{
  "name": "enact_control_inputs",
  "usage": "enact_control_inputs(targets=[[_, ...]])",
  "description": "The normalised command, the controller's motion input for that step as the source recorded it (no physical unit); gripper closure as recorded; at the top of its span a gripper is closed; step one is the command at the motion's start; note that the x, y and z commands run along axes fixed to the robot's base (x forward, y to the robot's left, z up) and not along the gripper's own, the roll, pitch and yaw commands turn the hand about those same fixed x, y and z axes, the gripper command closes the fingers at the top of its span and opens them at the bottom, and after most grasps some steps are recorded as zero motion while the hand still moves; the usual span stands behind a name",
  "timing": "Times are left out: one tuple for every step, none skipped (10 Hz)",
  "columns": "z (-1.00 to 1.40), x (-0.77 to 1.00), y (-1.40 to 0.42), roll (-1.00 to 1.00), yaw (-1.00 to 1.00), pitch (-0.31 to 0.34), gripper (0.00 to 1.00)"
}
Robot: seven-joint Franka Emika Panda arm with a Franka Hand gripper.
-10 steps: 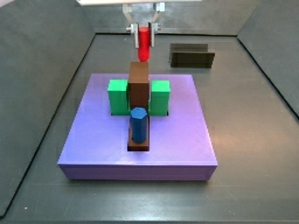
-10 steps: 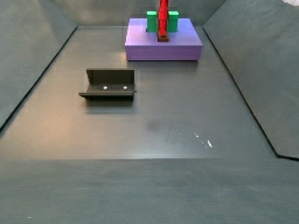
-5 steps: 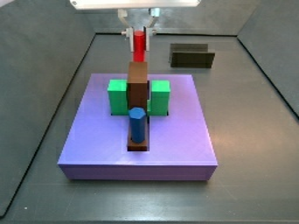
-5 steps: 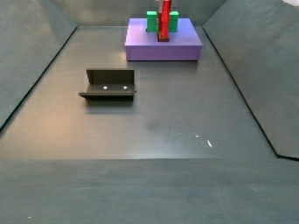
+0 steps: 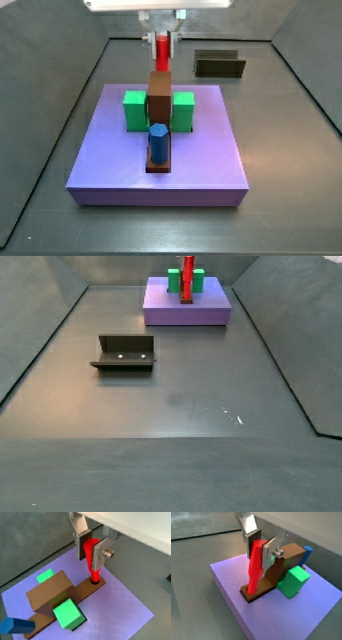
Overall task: Pick up the red object. Move up. Place the red object on the fixture. Regrasp the red object. Move to above the board. Insert the red object.
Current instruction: Insert the red object.
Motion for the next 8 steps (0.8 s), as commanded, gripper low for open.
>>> enact_control_inputs(targets=[[-0.24, 0.12, 0.00, -0.02, 0.00, 0.010, 1.00], [-0.24, 0.00, 0.00, -0.01, 0.00, 0.001, 1.00], [-0.21, 0.00, 0.00, -0.02, 0.00, 0.000, 1.00], [-0.21, 0.00, 0.00, -0.03, 0.00, 0.000, 1.00], [-0.27, 0.06, 0.08, -0.05, 0.00, 0.000, 1.00], [-0.40, 0.10, 0.13, -0.02, 0.00, 0.000, 1.00], [-0.45, 0.06, 0.03, 0.00, 0.00, 0.000, 1.00], [-0.41, 0.04, -0.05, 0.04, 0.03, 0.000, 1.00]])
